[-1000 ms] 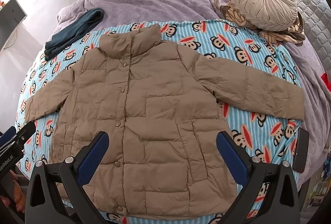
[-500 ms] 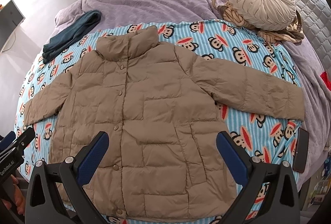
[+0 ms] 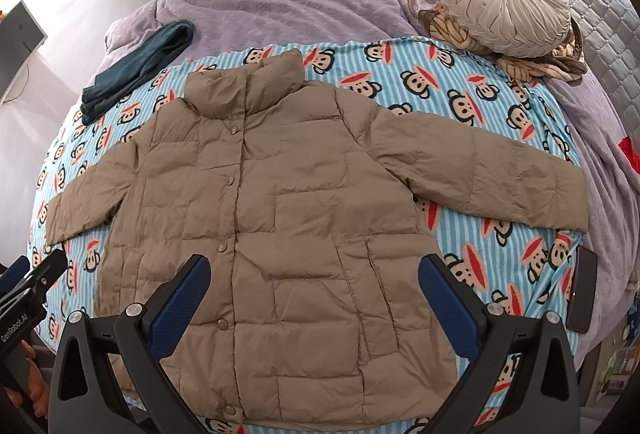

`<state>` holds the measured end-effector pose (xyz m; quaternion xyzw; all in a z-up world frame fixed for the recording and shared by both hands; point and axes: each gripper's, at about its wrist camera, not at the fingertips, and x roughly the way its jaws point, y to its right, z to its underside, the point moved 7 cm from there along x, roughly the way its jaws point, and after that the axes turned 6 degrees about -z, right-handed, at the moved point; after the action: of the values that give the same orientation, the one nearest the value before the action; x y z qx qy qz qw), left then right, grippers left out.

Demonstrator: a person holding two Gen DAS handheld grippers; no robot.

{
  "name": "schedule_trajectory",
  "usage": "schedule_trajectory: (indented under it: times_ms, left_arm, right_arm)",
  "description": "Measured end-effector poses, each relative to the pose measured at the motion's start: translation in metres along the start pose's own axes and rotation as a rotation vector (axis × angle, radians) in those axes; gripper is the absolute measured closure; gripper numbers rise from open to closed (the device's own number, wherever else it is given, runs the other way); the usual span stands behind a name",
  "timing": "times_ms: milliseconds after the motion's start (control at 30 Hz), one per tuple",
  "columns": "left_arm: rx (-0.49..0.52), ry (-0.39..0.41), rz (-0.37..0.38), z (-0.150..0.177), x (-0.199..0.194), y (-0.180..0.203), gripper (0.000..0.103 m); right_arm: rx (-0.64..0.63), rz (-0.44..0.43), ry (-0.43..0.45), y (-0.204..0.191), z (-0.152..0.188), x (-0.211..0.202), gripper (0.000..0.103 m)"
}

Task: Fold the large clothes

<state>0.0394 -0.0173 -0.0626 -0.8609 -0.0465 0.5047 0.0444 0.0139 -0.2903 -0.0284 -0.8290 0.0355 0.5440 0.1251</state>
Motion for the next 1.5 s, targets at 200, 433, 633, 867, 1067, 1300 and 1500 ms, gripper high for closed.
schedule_trajectory:
  times_ms: [200,433,633,867,1067,1300,1500]
  left_arm:
    - [0.000,0.001,0.001,0.0006,0.0002,-0.0006,0.000]
    - [-0.002,-0.005,0.002,0.0040,0.0001,-0.0021,0.000]
    - [-0.001,-0.005,0.002,0.0036,0.0004,-0.0034,0.000]
    - [-0.004,-0.012,0.002,0.0022,0.0012,-0.0042,0.000]
    - [-0.007,-0.014,0.000,0.0022,0.0022,-0.0057,0.000]
    - [-0.006,-0.014,0.000,0.0020,0.0024,-0.0066,0.000]
    - [-0.007,-0.014,0.000,0.0022,0.0023,-0.0063,0.000]
  right_arm:
    - [0.000,0.001,-0.001,-0.0003,0.0000,0.0005,0.000]
    - [0.003,-0.001,-0.003,0.0007,0.0025,0.0003,0.000]
    - [0.001,0.001,-0.005,-0.0005,0.0018,0.0006,0.000]
    - [0.000,0.000,-0.006,0.0010,0.0043,0.0017,0.000]
    - [0.000,0.001,-0.007,-0.0008,0.0058,0.0023,0.000]
    - [0.001,0.002,-0.008,-0.0022,0.0063,0.0031,0.000]
    - [0.001,0.001,-0.007,-0.0018,0.0059,0.0028,0.000]
